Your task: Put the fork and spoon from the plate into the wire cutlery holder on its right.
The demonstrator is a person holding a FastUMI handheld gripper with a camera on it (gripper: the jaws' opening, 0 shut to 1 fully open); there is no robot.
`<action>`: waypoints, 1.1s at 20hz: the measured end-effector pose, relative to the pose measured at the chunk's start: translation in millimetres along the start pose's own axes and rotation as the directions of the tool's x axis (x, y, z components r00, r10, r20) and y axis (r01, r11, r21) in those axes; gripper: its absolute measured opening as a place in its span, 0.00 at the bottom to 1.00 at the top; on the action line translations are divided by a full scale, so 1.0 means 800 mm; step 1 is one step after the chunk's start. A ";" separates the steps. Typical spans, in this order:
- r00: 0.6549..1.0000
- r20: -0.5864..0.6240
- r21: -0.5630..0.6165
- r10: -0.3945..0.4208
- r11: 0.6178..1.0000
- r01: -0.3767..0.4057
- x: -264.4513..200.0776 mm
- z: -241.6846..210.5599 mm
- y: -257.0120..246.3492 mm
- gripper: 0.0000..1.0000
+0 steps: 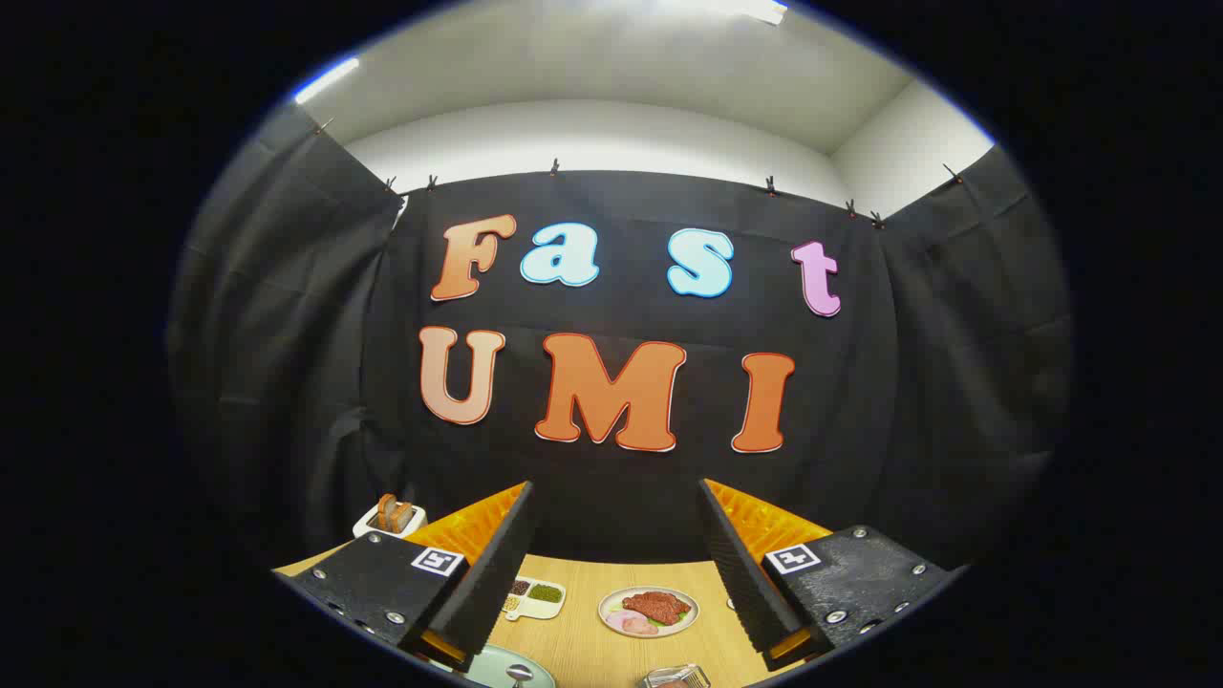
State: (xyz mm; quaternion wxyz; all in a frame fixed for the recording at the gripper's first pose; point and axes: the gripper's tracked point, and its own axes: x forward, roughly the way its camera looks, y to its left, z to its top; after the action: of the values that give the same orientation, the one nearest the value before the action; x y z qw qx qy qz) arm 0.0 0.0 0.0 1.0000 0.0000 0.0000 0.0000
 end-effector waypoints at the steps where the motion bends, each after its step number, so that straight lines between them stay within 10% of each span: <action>1: 1.000 0.007 -0.006 0.009 1.000 -0.009 0.000 0.001 0.002 0.99; 22: 0.979 -0.168 0.047 0.114 0.993 -0.108 0.001 -0.076 0.055 0.99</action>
State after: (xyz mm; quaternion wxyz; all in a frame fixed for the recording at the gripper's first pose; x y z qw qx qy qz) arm 0.6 44.1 -60.8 0.9946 0.0191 0.0855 0.0558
